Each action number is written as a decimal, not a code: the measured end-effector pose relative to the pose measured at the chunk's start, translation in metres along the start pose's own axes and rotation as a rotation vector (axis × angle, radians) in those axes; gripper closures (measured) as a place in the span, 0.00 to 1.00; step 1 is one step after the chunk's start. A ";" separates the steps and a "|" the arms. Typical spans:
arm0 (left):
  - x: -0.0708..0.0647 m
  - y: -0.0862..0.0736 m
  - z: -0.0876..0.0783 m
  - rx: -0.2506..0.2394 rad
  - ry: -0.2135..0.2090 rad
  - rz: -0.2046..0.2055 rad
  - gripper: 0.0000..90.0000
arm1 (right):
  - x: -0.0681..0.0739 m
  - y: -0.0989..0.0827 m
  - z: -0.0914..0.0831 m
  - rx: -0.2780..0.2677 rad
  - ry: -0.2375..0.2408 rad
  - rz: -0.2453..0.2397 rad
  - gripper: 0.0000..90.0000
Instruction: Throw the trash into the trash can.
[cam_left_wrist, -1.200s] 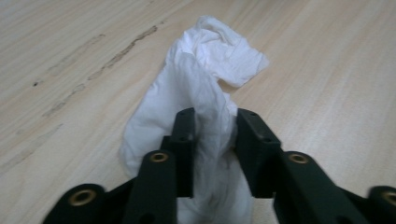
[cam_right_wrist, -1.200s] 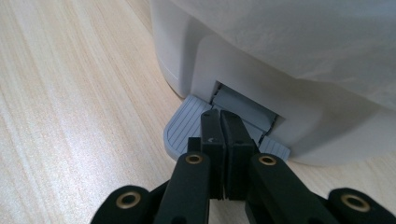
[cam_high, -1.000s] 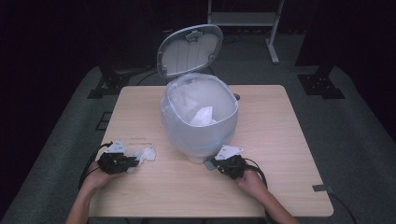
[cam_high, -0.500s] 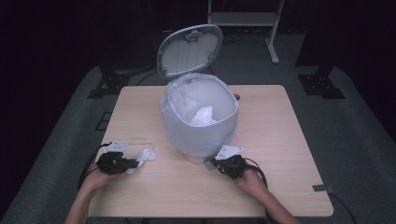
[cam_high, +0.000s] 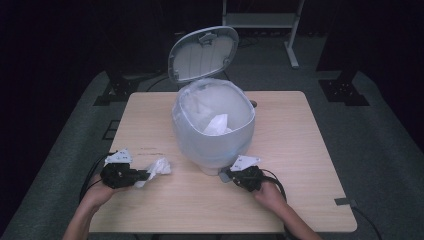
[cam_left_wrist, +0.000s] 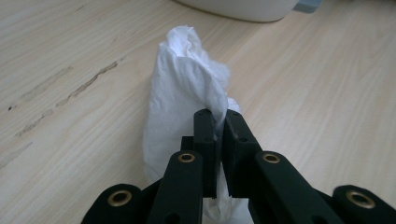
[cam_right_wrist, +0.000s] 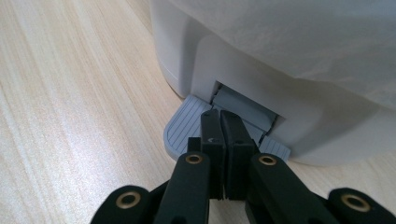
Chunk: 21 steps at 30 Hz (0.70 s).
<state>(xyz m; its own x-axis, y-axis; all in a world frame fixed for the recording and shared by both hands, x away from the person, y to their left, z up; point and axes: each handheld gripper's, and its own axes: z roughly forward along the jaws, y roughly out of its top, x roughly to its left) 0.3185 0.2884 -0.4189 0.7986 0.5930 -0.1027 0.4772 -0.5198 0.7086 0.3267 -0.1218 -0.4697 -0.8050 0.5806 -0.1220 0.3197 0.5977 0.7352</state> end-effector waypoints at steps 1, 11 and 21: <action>-0.001 0.001 -0.001 -0.001 -0.004 0.002 0.95 | 0.000 0.000 0.000 0.001 0.000 -0.001 0.98; -0.011 0.006 -0.011 -0.027 -0.032 0.002 0.95 | 0.000 0.000 0.000 0.002 0.000 -0.003 0.98; -0.019 0.010 -0.020 -0.018 -0.037 -0.001 0.95 | -0.001 0.001 0.000 0.004 0.003 -0.002 0.98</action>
<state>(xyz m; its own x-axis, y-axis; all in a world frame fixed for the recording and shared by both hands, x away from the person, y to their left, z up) 0.3010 0.2843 -0.3962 0.8114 0.5701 -0.1291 0.4715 -0.5077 0.7210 0.3275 -0.1217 -0.4692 -0.8074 0.5774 -0.1216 0.3196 0.6012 0.7324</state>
